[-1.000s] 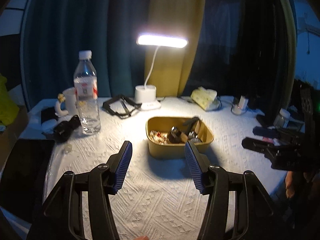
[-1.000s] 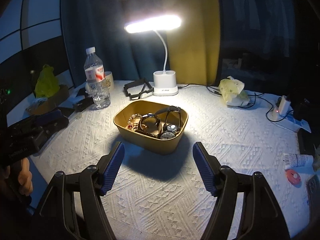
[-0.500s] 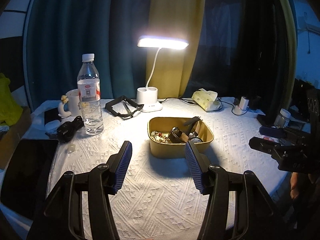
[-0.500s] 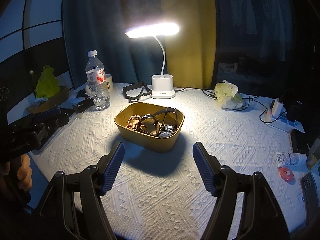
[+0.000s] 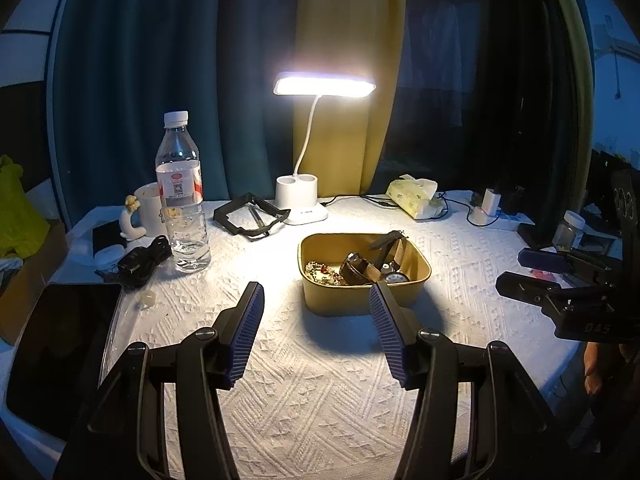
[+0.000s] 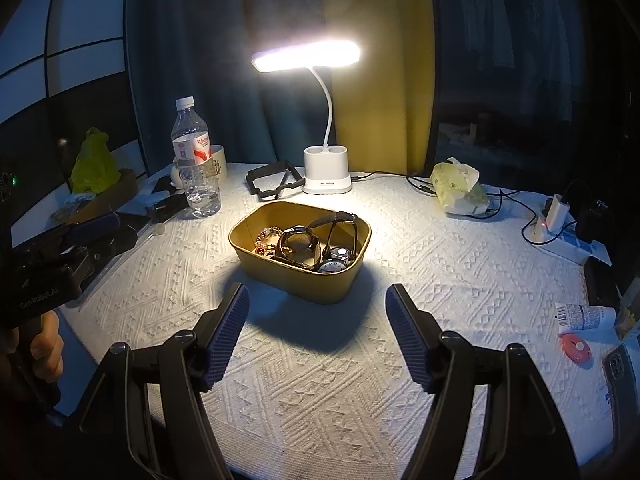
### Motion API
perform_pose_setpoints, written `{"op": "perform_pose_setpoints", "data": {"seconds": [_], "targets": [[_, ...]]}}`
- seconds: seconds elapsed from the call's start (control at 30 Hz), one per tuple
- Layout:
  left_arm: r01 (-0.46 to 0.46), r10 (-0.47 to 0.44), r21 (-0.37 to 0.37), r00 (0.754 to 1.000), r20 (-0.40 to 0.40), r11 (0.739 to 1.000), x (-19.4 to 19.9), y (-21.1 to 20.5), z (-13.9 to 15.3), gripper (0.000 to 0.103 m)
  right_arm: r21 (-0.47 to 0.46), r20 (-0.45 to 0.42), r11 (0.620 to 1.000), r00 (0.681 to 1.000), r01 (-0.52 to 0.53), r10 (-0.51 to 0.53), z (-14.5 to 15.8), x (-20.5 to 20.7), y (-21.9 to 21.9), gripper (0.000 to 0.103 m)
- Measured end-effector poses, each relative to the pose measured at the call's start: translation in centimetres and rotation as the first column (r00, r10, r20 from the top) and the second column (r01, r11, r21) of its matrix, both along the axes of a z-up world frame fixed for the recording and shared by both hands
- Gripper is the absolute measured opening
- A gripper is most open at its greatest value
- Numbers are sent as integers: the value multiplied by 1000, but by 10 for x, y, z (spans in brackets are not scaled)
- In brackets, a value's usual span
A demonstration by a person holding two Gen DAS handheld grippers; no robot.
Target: Organize jewelry
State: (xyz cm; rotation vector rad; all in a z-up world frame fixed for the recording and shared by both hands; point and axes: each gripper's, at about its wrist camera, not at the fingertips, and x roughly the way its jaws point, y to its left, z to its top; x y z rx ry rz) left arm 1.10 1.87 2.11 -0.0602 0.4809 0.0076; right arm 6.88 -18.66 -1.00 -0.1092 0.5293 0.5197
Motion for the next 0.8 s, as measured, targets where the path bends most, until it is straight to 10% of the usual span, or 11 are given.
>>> {"op": "perform_pose_setpoints", "data": {"seconds": [0.8], "targets": [[6, -7, 18, 1000, 9, 1000, -2, -3, 2, 58, 0, -4, 1000, 1000, 10, -10, -2, 0, 0, 71]]}}
